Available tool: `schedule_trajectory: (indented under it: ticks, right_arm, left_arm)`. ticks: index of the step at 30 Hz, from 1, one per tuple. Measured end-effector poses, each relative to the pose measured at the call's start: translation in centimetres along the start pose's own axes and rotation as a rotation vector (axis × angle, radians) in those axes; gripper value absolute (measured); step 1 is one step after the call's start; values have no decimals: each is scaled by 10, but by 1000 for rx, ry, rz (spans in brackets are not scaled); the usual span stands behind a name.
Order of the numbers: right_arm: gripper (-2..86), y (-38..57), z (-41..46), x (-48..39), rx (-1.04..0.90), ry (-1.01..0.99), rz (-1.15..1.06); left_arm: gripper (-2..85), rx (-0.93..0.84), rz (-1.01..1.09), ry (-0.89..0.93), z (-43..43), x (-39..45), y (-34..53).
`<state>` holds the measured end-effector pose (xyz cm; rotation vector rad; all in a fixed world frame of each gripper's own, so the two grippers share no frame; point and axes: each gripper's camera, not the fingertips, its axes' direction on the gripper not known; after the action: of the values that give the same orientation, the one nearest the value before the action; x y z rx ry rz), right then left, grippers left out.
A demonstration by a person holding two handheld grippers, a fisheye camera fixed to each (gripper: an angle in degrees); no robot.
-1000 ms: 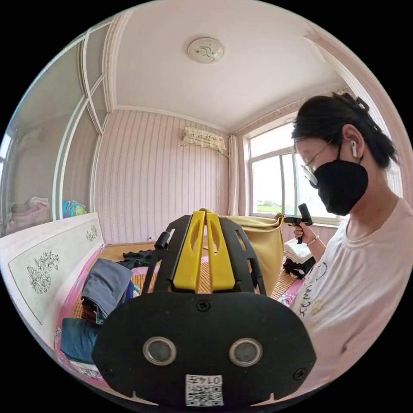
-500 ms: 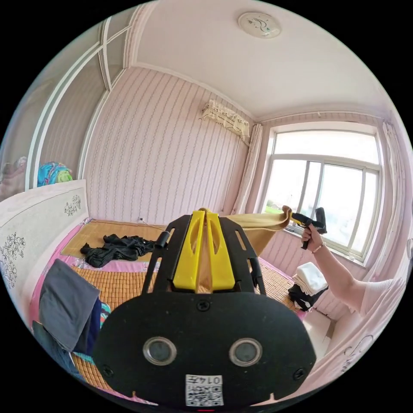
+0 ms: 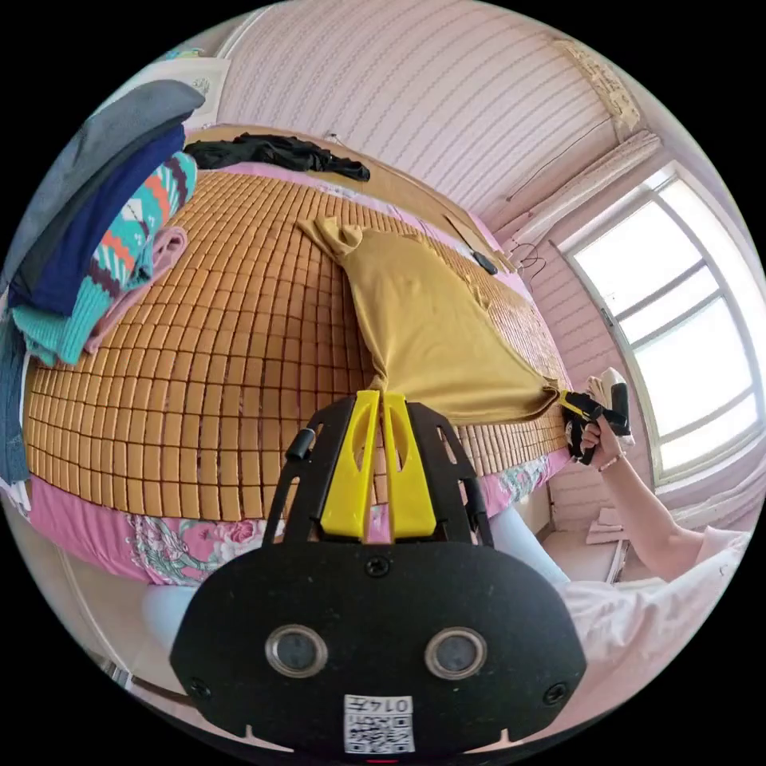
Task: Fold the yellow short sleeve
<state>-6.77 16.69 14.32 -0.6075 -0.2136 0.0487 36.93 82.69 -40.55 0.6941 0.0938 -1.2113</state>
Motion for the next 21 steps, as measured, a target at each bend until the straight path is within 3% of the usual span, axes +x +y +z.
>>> schedule_trajectory:
  ticks: [7,16,21]
  right_arm:
    - [3,66,-31,57,-70,65,189]
    - [16,103,-100,57,12,87,220]
    - [116,92,-89,32,-46,113,147]
  left_arm:
    - [-10,-265,33,-30,75,-30,27]
    - [-6,-287,-15,-24,97,-74,14]
    - [10,-257,-11,-82,105,-86,3]
